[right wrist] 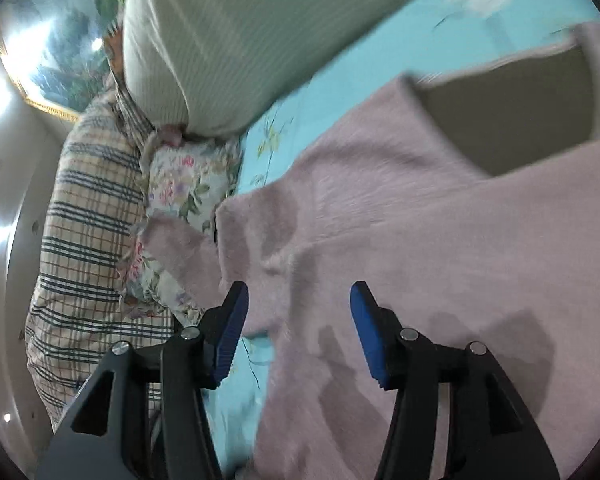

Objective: Fold small clothes
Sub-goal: 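Grasp the sweater's sleeve cuff with the right gripper and fold it across the body, then grasp the other sleeve cuff with the left gripper and fold it across the body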

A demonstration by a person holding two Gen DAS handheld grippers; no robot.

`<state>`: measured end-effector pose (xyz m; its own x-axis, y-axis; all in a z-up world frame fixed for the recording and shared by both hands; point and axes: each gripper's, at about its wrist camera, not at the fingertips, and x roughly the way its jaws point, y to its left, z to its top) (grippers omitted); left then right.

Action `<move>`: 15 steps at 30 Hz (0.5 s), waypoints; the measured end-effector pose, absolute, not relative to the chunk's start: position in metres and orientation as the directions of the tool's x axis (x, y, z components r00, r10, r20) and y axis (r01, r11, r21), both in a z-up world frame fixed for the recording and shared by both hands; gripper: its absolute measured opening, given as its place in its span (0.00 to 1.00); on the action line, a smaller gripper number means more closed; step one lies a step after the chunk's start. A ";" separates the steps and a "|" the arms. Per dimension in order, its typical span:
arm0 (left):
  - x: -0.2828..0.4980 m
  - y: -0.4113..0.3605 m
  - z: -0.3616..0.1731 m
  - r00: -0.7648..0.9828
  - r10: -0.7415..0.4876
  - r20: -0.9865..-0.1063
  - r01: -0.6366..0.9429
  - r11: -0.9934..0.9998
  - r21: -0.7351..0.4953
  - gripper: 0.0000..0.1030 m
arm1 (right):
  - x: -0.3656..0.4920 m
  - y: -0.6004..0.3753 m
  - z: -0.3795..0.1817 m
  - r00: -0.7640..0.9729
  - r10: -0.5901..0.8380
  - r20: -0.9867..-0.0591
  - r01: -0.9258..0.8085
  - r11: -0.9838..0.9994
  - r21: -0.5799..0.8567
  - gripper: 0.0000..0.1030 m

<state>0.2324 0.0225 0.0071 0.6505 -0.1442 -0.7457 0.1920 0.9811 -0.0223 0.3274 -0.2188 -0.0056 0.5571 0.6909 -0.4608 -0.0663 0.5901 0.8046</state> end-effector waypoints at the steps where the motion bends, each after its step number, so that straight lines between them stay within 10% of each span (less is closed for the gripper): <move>1: 0.243 0.023 0.009 0.660 -0.138 -0.738 0.193 0.981 -0.011 0.99 | 0.318 -0.232 -0.003 0.576 0.676 -0.459 -0.063 0.597 0.800 0.54; 15: 0.361 0.007 -0.032 0.528 -0.172 -0.832 0.240 0.970 -0.048 0.86 | 0.207 -0.316 -0.020 0.681 0.578 -0.449 0.052 0.574 0.817 0.54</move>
<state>0.3613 0.0066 -0.0317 0.5277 -0.1720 -0.8318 0.2397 0.9696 -0.0485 0.2068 -0.3164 -0.0196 0.6809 0.5783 -0.4495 0.0517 0.5742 0.8171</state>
